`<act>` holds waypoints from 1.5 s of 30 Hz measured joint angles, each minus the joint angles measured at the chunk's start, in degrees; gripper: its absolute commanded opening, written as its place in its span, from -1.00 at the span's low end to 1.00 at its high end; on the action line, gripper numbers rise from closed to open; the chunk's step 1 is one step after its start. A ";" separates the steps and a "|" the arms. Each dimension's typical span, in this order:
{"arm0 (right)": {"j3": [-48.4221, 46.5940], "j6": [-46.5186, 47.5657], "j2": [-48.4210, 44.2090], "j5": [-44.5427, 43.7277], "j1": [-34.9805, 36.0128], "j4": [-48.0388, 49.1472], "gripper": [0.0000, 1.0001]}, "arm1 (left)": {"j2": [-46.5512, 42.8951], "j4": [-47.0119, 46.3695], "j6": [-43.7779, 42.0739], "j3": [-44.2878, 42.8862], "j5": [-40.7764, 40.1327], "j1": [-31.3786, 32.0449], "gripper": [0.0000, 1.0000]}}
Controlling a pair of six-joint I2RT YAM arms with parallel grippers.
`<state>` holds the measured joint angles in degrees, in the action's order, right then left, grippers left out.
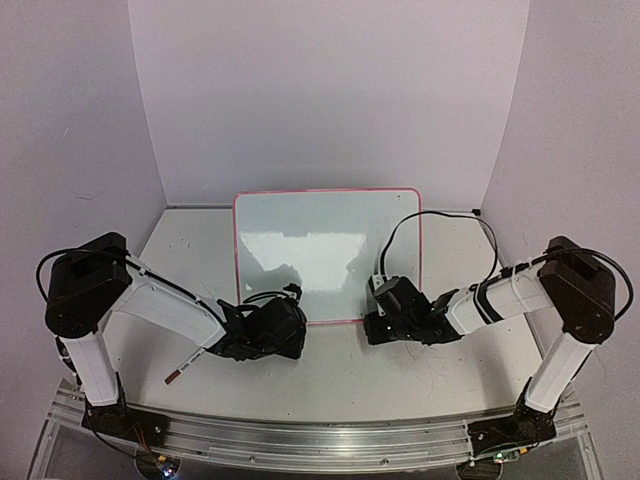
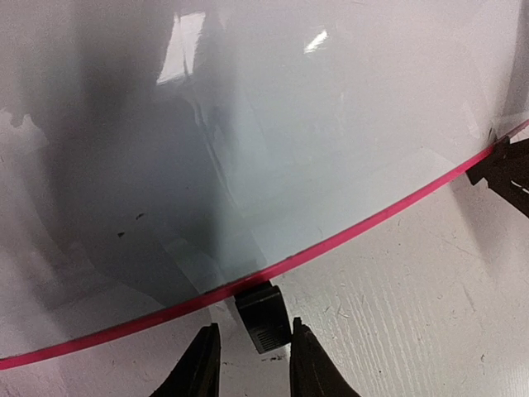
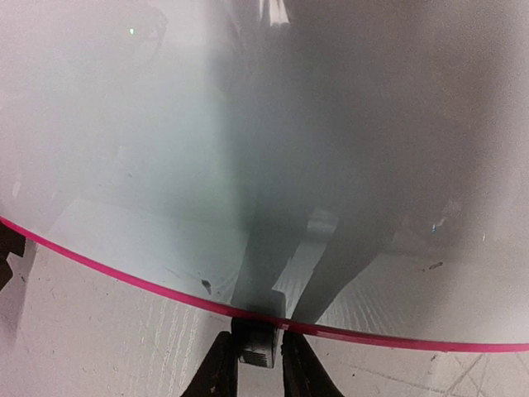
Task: Write a sentence on the whiteboard
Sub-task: Move the whiteboard stand to the center of the board.
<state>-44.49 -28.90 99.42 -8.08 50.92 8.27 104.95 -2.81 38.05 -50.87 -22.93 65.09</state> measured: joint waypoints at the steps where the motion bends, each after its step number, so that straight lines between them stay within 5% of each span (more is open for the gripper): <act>1: 0.00 0.01 0.00 0.05 0.00 -0.02 -0.55 | 0.00 0.14 -0.11 0.00 -0.23 0.03 -0.43; 10: -0.02 0.35 -1.08 1.36 0.01 -0.78 -0.01 | -1.87 3.72 -0.63 0.06 -1.38 -0.07 -0.09; 17: 0.00 0.47 -4.39 0.60 0.02 -1.18 -0.02 | -4.79 5.40 -0.64 0.46 -1.34 -0.31 -0.08; 26: -1.13 0.44 -2.14 -0.51 0.02 -1.35 -0.20 | -4.08 5.79 -0.57 0.24 0.54 -0.31 -0.04; 39: -2.65 -3.05 0.99 -4.15 0.90 -0.97 -0.87 | 2.92 3.75 -2.10 -5.30 3.83 -0.63 -0.30; 45: 0.24 -5.42 -0.24 -6.19 1.21 1.87 -0.95 | 4.80 3.76 -3.24 -6.94 4.39 -1.81 -0.38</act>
<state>-44.25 -34.32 99.18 -14.27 52.12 10.14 109.75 0.95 34.80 -57.81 -18.54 63.28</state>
